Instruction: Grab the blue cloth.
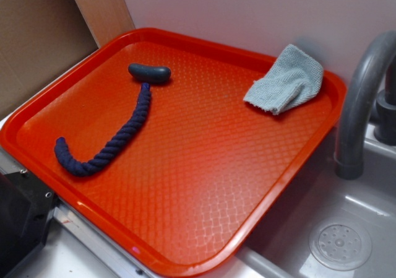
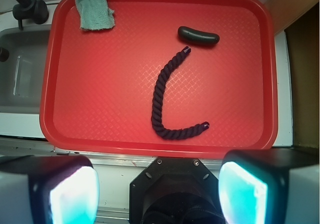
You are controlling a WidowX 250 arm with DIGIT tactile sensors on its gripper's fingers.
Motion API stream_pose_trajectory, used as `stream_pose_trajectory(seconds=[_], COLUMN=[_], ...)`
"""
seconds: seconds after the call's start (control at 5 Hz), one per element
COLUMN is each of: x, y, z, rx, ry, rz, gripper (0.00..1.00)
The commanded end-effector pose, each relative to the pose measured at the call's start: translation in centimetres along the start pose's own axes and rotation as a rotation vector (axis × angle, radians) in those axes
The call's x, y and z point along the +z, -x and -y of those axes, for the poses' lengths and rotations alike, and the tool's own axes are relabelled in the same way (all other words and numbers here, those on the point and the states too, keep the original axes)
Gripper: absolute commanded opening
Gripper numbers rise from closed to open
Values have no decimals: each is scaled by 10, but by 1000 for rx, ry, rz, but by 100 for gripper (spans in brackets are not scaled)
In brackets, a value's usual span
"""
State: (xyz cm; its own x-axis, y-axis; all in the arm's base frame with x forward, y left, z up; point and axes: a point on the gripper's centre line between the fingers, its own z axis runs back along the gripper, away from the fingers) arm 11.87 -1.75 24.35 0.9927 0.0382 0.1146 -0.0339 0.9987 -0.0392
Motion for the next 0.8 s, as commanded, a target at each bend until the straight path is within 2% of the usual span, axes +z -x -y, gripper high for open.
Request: stream_pose_trajectory(seconds=[0.0,0.2,0.4,0.6], x=[0,-57,-88,-101], y=[0,-42,-85,-109], z=[0,38,58,60], rx=[0,-86,-140,-204], ry=[0,32,161,222], rz=[0,37,158,216], gripper=[100,100,100,100])
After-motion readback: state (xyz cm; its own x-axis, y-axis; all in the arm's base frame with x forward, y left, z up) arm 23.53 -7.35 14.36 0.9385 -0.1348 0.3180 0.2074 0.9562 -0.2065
